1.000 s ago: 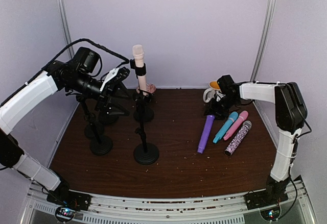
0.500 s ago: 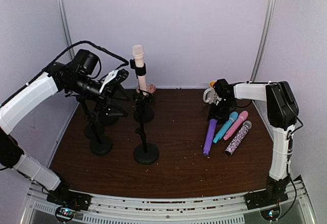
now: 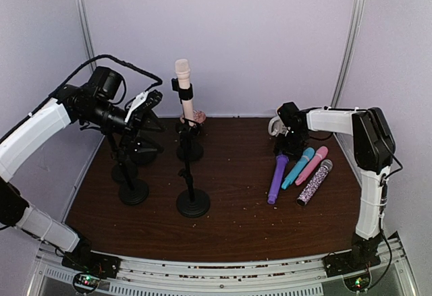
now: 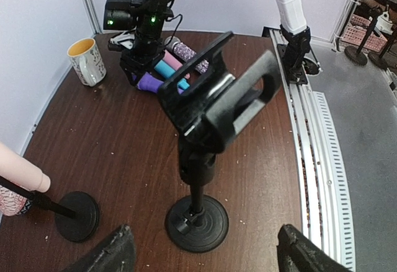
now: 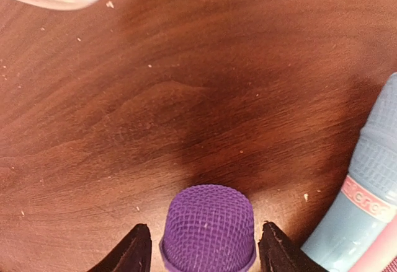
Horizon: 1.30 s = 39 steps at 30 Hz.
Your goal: Remove the microphone from the stand
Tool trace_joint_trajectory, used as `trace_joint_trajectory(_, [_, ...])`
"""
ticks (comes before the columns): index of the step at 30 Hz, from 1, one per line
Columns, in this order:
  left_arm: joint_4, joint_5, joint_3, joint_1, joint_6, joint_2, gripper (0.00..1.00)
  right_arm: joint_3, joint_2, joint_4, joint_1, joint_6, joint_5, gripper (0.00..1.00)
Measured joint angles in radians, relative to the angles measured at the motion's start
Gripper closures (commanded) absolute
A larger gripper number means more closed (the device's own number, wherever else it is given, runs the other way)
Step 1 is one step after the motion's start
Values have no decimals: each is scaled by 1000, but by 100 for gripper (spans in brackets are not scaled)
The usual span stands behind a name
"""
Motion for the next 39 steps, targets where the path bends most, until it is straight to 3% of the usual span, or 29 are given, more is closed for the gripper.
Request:
trace_joint_trajectory(7, [3, 3, -1, 27, -10, -10, 17, 0, -73, -2, 41, -3, 70, 30])
trace_joint_trajectory(8, [3, 4, -1, 33, -11, -11, 17, -2, -92, 0, 50, -4, 80, 23])
trace_joint_trajectory(9, [4, 4, -1, 37, -14, -13, 17, -4, -115, 2, 60, -7, 93, 5])
trace_joint_trajectory(11, [5, 4, -1, 48, -18, -16, 17, -23, -182, 14, 88, -18, 126, 0])
trace_joint_trajectory(16, [9, 9, -3, 87, -27, -23, 17, -117, -428, 90, 262, -82, 298, 0])
trace_joint_trajectory(21, [14, 17, -21, 116, -40, -29, 17, -314, -637, 343, 607, -239, 478, 0])
trace_joint_trajectory(24, [19, 19, -37, 123, -45, -37, 17, -449, -673, 507, 759, -346, 530, 0])
trace_joint_trajectory(27, [31, 23, -51, 132, -50, -41, 18, -480, -634, 568, 851, -377, 552, 3])
trace_joint_trajectory(29, [40, 23, -66, 137, -56, -44, 18, -463, -583, 592, 895, -377, 555, 15])
trace_joint_trajectory(32, [53, 24, -82, 139, -64, -43, 19, -388, -476, 592, 930, -352, 536, 53])
trace_joint_trajectory(33, [56, 24, -83, 139, -66, -42, 19, -366, -438, 598, 935, -338, 515, 61])
trace_joint_trajectory(34, [59, 25, -83, 139, -67, -42, 19, -356, -414, 603, 936, -334, 494, 60])
trace_joint_trajectory(36, [64, 30, -83, 139, -66, -42, 18, -357, -381, 617, 936, -311, 447, 42])
trace_joint_trajectory(39, [76, 49, -83, 139, -69, -40, 19, -381, -365, 654, 936, -298, 397, 30])
